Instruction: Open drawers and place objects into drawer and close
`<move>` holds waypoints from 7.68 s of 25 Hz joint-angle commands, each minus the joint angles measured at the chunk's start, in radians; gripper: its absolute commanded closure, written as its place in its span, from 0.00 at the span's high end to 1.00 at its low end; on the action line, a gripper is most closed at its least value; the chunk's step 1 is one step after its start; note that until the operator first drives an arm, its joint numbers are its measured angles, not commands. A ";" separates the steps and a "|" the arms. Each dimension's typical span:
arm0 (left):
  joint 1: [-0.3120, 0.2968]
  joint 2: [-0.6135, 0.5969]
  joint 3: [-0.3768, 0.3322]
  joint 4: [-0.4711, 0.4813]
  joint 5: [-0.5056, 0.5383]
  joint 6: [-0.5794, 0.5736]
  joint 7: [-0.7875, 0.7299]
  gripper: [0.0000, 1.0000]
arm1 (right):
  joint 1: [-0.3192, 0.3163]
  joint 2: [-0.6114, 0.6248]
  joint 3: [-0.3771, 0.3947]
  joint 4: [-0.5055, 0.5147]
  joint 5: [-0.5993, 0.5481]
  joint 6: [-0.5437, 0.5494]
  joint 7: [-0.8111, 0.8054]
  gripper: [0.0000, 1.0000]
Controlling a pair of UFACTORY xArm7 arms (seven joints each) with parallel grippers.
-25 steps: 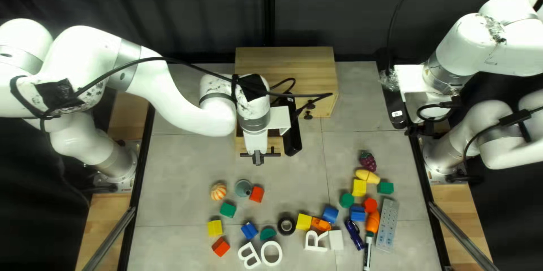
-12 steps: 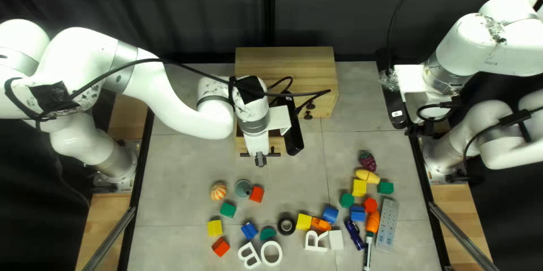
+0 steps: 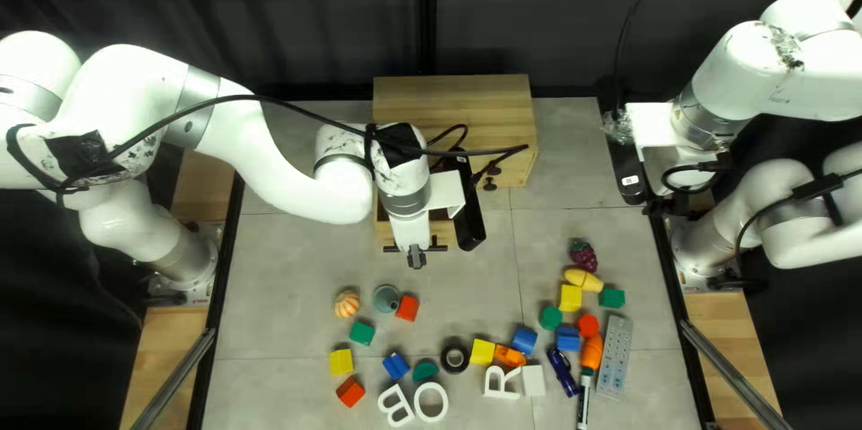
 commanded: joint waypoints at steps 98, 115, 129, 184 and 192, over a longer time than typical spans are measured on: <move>-0.023 0.007 -0.070 0.047 0.513 -0.107 -0.282 1.00 | 0.000 0.000 0.000 0.000 0.000 0.000 0.000 1.00; -0.062 0.173 -0.060 0.169 0.612 -0.114 -0.339 1.00 | 0.000 0.000 0.000 0.000 0.000 0.000 0.000 1.00; -0.081 0.245 -0.055 0.236 0.636 -0.083 -0.336 1.00 | 0.000 0.000 0.000 0.000 0.000 0.000 0.000 1.00; -0.031 0.244 -0.043 0.182 0.622 -0.154 -0.288 1.00 | 0.000 0.000 0.000 0.000 0.000 0.000 0.000 1.00; -0.031 0.239 -0.043 0.173 0.621 -0.157 -0.292 1.00 | 0.000 0.000 0.000 0.000 0.000 0.000 0.000 1.00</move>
